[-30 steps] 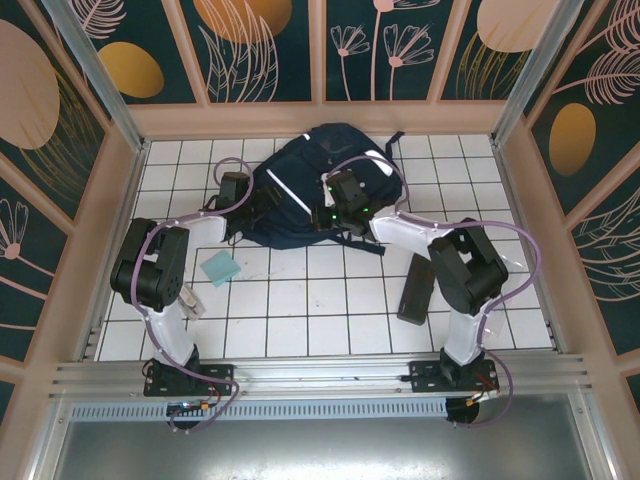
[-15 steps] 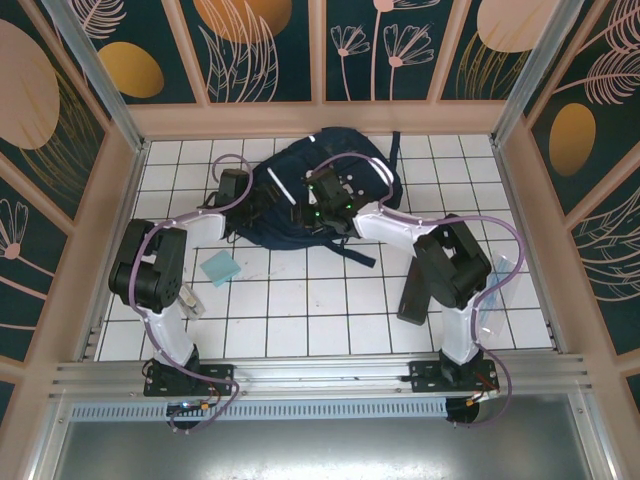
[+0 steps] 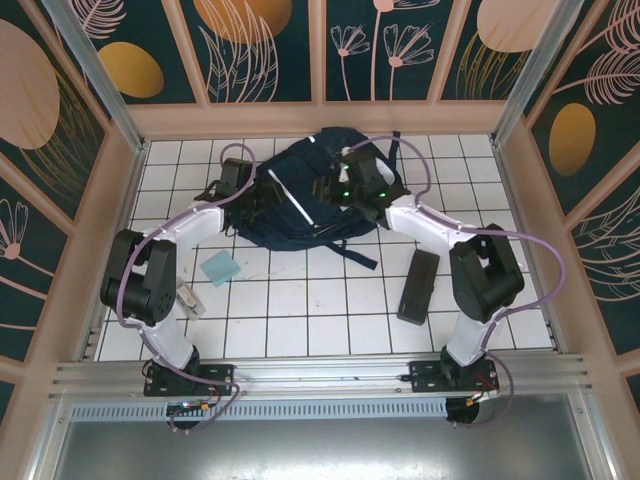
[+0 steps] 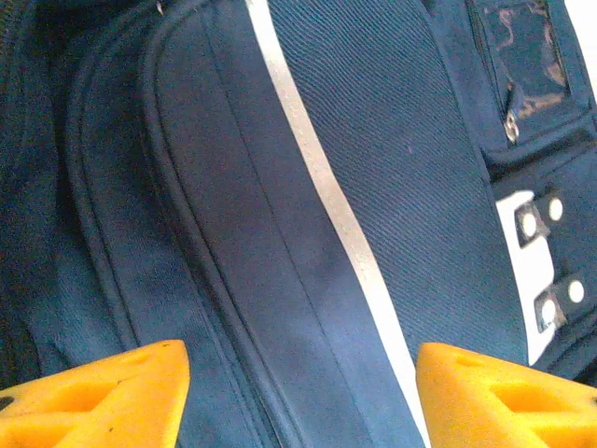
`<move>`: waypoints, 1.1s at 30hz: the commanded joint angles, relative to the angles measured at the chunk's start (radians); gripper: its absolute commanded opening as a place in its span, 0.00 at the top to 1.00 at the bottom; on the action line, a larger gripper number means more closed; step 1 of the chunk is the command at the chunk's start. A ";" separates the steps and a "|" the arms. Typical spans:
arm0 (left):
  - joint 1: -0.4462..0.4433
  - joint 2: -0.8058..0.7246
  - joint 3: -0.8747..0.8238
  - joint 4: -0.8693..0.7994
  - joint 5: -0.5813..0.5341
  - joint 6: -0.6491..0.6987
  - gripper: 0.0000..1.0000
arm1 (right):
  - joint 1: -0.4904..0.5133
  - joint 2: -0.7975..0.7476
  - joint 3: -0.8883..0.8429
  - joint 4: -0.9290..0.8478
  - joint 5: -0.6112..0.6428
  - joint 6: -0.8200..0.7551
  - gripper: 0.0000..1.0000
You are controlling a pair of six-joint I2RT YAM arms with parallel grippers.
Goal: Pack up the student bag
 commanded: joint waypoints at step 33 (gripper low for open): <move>-0.099 0.144 -0.156 0.106 0.043 -0.018 0.43 | -0.001 0.384 0.102 0.044 -0.298 -0.002 0.60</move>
